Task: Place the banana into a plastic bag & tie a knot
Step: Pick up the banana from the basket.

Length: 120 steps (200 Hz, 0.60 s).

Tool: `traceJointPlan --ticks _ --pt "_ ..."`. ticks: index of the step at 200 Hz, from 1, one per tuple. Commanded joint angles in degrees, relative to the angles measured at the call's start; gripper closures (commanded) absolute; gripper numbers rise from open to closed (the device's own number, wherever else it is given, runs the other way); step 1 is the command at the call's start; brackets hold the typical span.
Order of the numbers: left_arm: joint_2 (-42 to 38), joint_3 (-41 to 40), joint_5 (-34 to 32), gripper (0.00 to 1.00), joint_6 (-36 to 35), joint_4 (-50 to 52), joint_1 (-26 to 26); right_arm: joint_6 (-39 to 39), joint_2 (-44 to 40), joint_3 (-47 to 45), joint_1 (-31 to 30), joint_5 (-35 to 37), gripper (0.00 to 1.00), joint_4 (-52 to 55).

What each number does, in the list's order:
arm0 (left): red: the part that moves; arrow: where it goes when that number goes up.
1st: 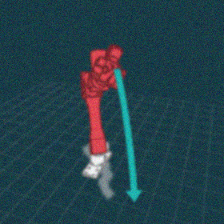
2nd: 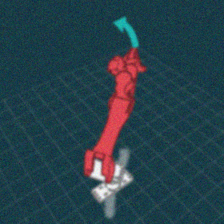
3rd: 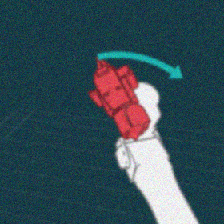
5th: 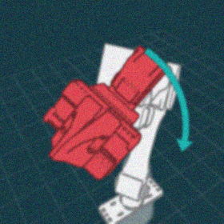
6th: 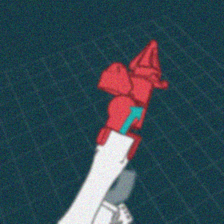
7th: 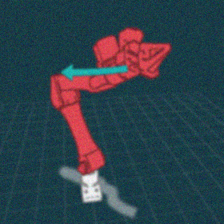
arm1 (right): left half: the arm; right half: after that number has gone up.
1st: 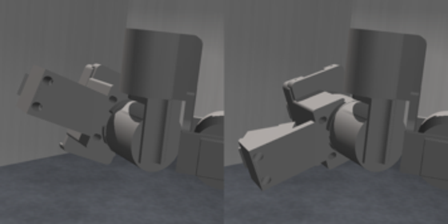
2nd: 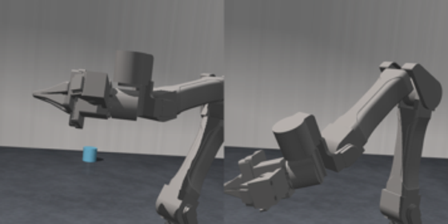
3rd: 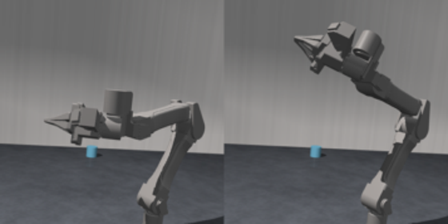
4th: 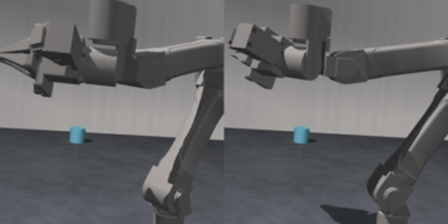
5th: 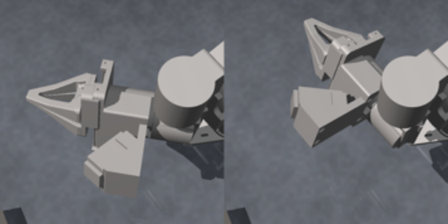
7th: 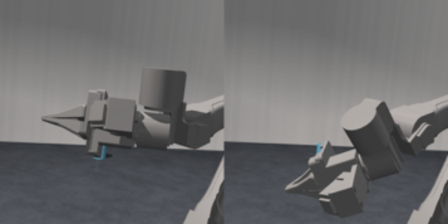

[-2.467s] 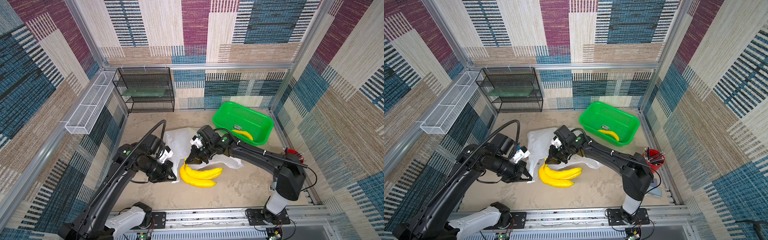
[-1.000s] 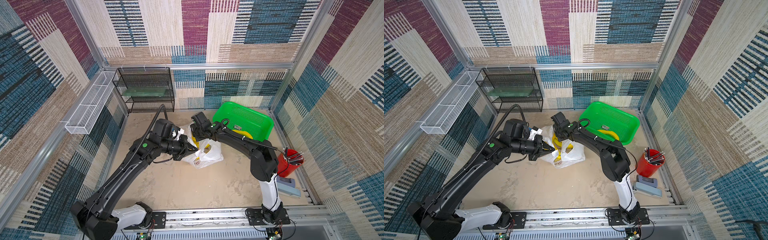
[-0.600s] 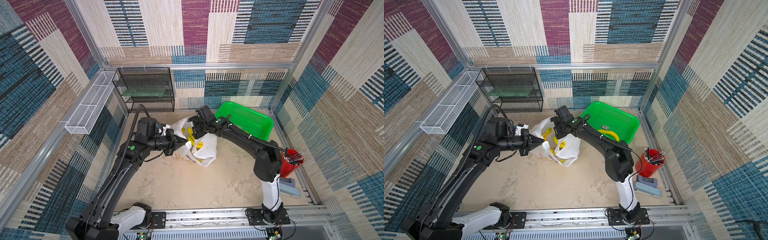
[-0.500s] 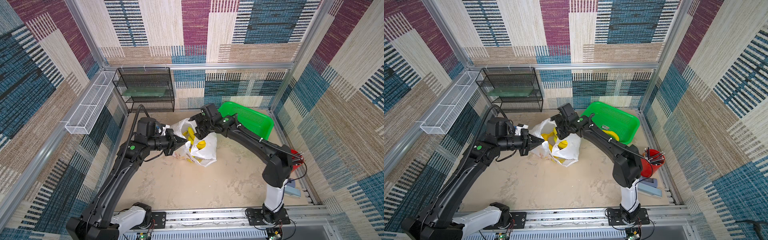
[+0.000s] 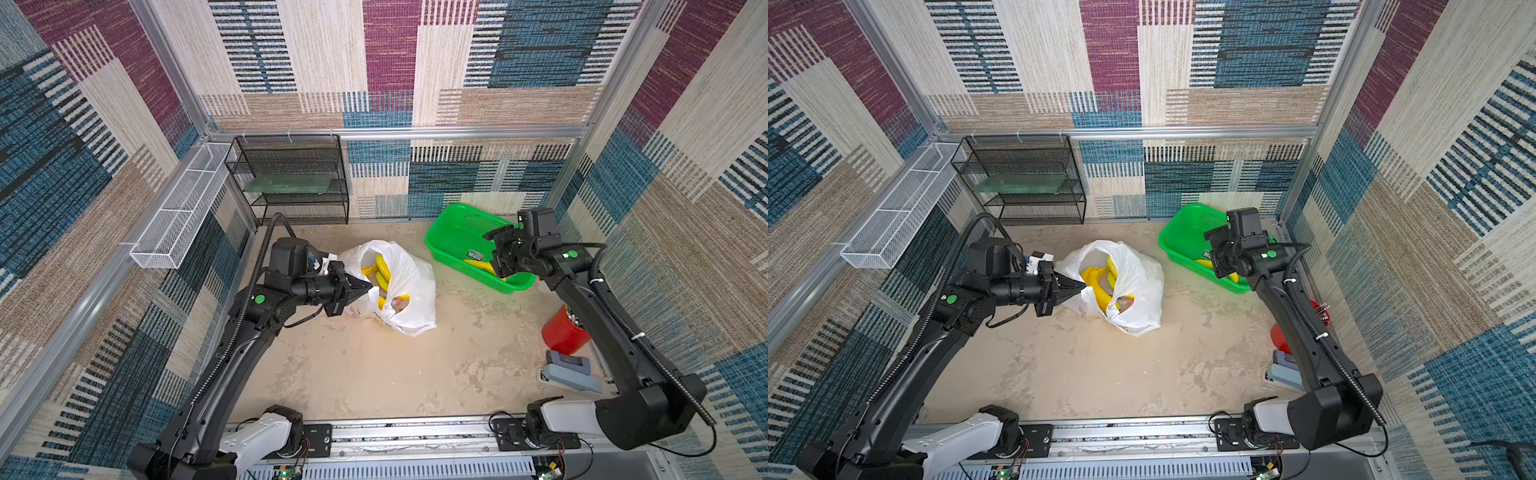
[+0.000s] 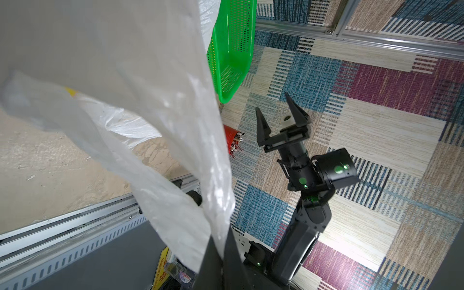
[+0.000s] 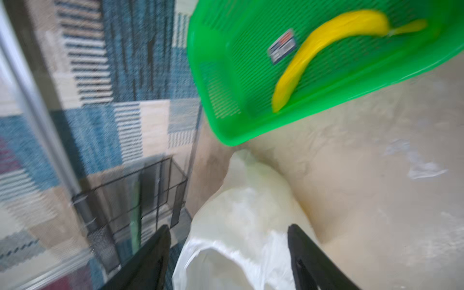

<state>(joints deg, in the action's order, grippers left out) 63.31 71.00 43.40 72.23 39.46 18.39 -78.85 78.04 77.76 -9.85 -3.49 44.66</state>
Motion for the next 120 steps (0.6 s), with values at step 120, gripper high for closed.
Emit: traceJointPlan --ticks 120 --pt "-1.1 0.3 -3.4 1.00 -0.9 2.3 0.0 -22.3 36.5 11.8 10.9 -7.7 0.14 -0.5"
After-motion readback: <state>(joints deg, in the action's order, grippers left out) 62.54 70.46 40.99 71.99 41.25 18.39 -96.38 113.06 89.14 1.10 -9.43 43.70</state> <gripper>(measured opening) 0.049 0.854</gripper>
